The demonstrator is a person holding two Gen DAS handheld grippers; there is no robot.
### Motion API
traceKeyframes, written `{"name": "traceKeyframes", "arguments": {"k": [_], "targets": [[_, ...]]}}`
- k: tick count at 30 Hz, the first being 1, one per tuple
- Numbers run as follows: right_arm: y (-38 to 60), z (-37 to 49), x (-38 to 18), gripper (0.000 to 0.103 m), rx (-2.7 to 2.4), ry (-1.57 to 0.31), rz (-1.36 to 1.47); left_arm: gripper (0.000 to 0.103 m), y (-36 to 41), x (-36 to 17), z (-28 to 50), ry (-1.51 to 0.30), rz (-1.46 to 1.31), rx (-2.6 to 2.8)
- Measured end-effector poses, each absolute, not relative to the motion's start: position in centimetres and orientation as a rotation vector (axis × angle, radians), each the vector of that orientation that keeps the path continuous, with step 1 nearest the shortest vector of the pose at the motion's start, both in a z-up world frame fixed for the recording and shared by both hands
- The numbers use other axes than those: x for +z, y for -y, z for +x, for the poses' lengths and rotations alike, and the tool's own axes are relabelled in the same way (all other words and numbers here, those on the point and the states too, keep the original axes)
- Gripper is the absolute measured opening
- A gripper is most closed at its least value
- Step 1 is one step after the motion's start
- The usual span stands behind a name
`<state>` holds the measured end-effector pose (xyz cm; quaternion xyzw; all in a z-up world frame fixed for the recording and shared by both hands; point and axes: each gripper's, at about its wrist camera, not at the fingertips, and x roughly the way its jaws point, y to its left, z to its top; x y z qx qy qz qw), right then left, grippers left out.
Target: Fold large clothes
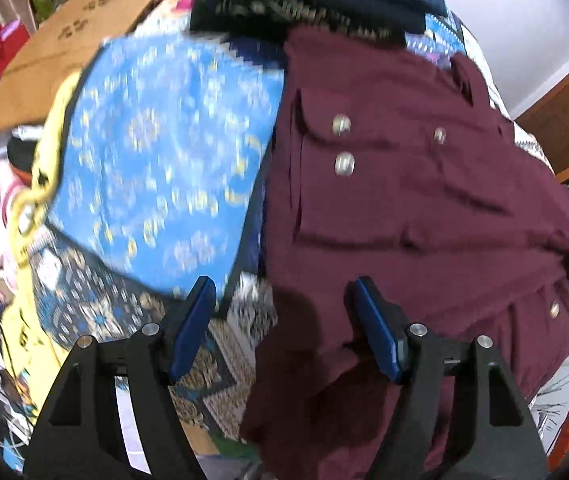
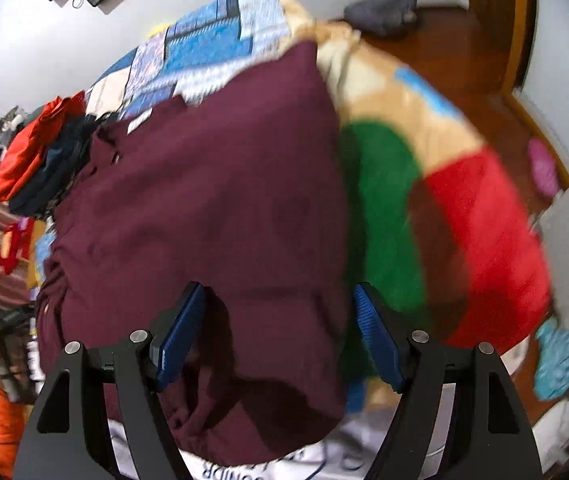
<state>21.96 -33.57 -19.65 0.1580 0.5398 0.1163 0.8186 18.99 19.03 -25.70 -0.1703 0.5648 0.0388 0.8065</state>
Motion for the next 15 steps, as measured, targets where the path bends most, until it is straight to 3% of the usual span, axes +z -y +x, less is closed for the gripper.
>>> {"name": "traceKeyframes", "arguments": {"k": [10,15], "targets": [[33.5,20.5,-20.3,0.075,0.254,-1.15,0.382,0.071,-19.1,-26.0,15.1,-1.198,-0.529,0.002],[33.0,20.0,-20.7,0.075,0.286,-1.168,0.37,0.074,-17.5,-25.9,14.3,-1.202,-0.485,-0.048]]}}
